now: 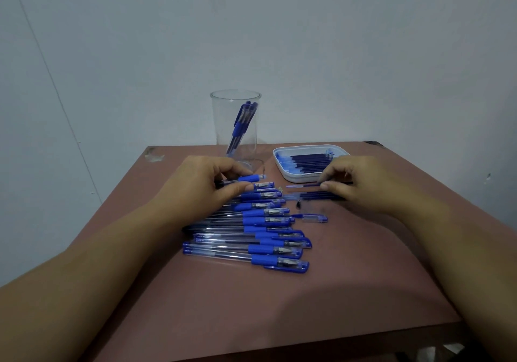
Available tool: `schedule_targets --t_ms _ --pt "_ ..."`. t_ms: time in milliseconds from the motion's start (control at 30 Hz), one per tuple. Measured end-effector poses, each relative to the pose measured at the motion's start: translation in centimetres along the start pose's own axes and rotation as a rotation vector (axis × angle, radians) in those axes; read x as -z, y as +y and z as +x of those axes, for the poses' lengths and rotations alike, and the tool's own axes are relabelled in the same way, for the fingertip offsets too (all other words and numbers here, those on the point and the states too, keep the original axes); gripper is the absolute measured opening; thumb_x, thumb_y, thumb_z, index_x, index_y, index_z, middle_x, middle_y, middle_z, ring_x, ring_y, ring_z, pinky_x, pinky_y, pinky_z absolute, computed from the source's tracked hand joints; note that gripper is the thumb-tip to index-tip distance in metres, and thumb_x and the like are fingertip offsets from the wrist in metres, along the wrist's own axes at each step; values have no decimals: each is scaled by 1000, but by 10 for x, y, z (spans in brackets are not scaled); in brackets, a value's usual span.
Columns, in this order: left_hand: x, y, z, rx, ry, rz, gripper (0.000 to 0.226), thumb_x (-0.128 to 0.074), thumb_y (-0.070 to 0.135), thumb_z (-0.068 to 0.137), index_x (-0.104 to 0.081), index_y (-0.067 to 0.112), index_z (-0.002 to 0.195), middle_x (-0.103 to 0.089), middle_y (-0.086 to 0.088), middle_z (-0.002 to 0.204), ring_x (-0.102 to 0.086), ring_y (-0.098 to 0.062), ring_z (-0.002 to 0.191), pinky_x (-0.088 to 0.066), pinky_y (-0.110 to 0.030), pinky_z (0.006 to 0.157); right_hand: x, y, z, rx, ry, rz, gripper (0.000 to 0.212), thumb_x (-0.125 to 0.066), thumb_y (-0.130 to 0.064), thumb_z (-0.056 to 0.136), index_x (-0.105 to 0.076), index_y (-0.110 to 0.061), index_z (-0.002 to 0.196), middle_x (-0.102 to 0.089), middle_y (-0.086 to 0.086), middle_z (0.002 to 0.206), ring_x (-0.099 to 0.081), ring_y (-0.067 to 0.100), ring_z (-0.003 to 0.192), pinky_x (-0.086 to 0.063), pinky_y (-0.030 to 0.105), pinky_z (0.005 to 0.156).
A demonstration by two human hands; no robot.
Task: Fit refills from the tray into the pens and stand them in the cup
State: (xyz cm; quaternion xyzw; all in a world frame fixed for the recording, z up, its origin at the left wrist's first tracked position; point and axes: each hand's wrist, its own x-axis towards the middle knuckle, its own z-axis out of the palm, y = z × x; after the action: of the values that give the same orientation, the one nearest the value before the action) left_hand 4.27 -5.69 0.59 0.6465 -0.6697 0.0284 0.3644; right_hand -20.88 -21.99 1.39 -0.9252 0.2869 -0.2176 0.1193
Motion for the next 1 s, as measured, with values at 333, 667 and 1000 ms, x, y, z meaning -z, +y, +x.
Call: schedule_targets --t_ms 333,667,1000 --pt "0 1 0 -12 -7 -14 15 -74 33 82 -72 38 96 -56 44 69 -57 4 67 -41 -7 58 -4 1 4 39 -60 -106 6 -66 -25 91 -71 -27 95 -59 -18 91 -50 -6 88 -34 2 73" --pt "3 -2 -1 -26 6 20 21 -74 37 82 -75 33 102 -53 48 72 -56 6 69 -40 -6 57 21 8 41 -51 -27 -125 11 -63 -26 94 -70 -27 102 -61 -10 100 -55 10 96 -39 22 79" --pt "1 -7 2 -39 -2 34 20 -73 40 82 -74 36 102 -54 48 74 -57 4 70 -40 -8 56 5 21 83 -185 -243 -168 14 -71 -26 88 -74 -22 102 -67 -7 98 -59 11 93 -43 25 81"
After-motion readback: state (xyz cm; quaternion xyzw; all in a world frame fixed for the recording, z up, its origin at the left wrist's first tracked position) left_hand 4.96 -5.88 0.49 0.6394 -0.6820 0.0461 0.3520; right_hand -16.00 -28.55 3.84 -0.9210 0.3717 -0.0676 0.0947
